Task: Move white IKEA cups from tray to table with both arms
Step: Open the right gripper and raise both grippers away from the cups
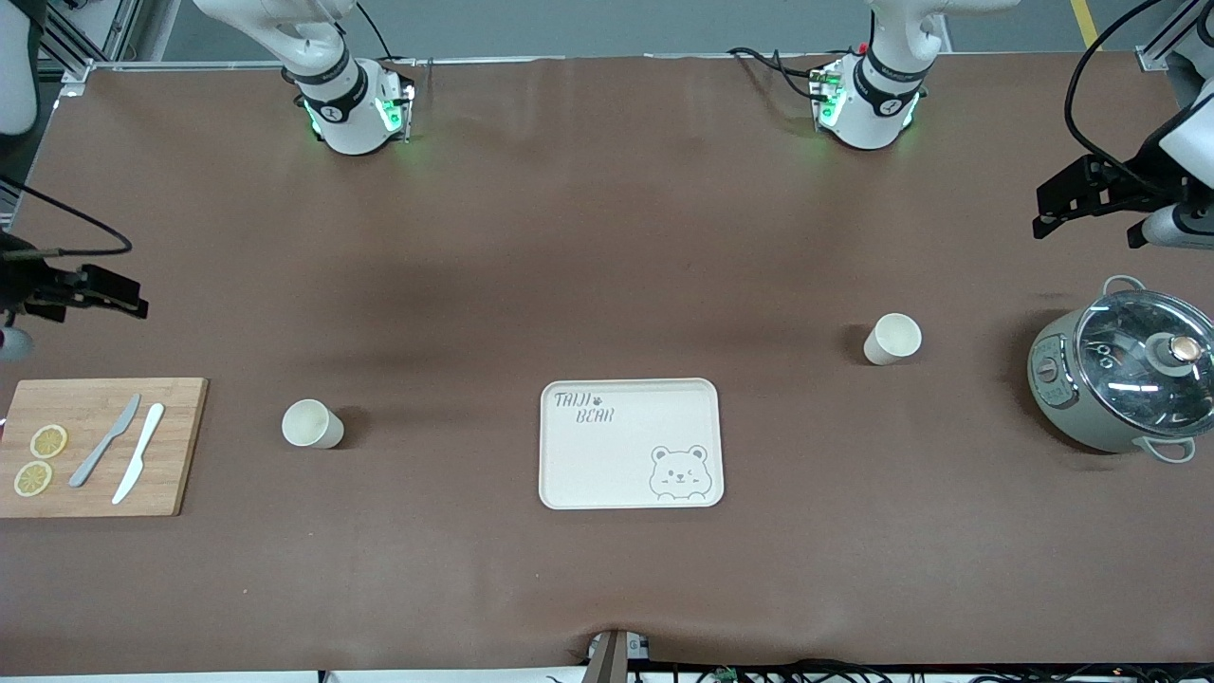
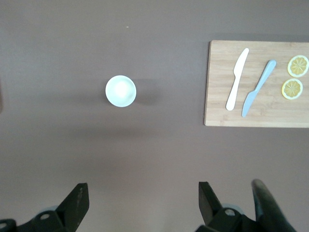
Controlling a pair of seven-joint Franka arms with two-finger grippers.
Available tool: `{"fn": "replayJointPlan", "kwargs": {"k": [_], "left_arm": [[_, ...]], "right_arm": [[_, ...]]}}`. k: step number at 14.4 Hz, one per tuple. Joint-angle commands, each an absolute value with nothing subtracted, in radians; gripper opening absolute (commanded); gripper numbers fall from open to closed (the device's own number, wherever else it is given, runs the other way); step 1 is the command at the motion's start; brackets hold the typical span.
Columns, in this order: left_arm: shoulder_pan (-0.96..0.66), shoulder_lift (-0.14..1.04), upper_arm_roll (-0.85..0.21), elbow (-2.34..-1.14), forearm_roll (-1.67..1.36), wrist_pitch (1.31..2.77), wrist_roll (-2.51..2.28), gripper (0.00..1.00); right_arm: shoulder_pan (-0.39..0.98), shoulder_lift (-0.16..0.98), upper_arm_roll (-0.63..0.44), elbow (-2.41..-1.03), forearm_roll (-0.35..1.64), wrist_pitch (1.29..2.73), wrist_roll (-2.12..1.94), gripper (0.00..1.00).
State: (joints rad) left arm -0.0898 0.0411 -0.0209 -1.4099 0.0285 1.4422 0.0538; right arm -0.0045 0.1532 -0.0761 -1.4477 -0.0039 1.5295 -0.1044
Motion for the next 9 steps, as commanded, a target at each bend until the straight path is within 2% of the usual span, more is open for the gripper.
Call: {"fn": "replayJointPlan", "kwargs": {"k": [1,4,9], "left_arm": [[-0.097,0.038,-0.043,-1.411,0.071,1.427,0.067,1.00],[-0.097,0.043,-0.043,-1.413,0.069,1.421,0.071,1.00],[-0.094,0.048,-0.043,-1.416,0.069,1.420,0.072,1.00]], "right_arm": [[0.000,0.118,-0.061,-1.471,-0.026,1.514,-0.005,1.00],[0.044,0.094,-0.061,-1.471,-0.026,1.496,0.084,1.00],[0.038,0.094,-0.063,-1.471,-0.026,1.497,0.094,1.00]]}}
